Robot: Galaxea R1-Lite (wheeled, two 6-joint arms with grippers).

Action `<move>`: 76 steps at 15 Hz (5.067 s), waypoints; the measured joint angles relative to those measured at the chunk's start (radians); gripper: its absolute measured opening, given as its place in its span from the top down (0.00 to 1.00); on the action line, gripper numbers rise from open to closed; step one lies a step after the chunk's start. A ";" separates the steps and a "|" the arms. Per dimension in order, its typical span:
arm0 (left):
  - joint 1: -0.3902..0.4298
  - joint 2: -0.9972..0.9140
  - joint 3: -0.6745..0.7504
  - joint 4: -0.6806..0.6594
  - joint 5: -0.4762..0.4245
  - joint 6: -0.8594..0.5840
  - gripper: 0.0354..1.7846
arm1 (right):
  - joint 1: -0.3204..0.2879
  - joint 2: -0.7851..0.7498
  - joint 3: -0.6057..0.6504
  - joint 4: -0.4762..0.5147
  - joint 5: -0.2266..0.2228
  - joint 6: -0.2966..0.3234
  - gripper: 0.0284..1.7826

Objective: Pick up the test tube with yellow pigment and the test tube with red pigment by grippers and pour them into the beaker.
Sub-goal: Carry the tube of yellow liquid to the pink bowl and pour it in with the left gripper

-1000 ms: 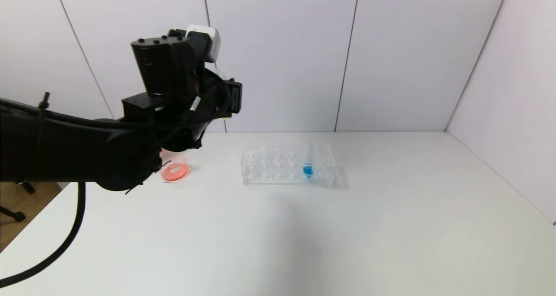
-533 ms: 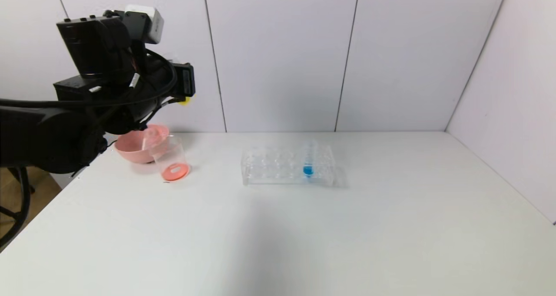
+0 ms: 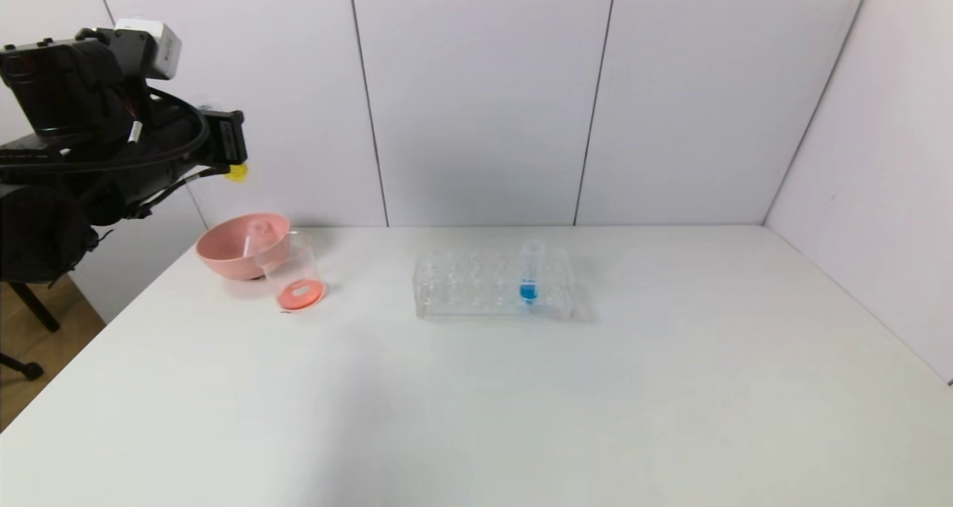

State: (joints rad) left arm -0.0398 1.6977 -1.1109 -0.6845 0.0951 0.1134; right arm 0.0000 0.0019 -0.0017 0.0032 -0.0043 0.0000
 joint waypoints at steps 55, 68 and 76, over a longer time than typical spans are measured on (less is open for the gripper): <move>0.226 0.164 -0.239 0.369 -0.428 0.337 0.75 | 0.000 0.000 0.000 0.000 0.000 0.000 0.95; 0.330 0.207 -0.403 0.648 -0.823 0.648 0.75 | 0.000 0.000 0.000 0.000 0.000 0.000 0.95; 0.329 0.229 -0.561 1.036 -0.824 0.970 0.75 | 0.000 0.000 0.000 0.000 0.000 0.000 0.95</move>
State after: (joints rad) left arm 0.2891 1.9270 -1.6717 0.3511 -0.7287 1.0834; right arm 0.0000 0.0019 -0.0017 0.0032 -0.0043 0.0000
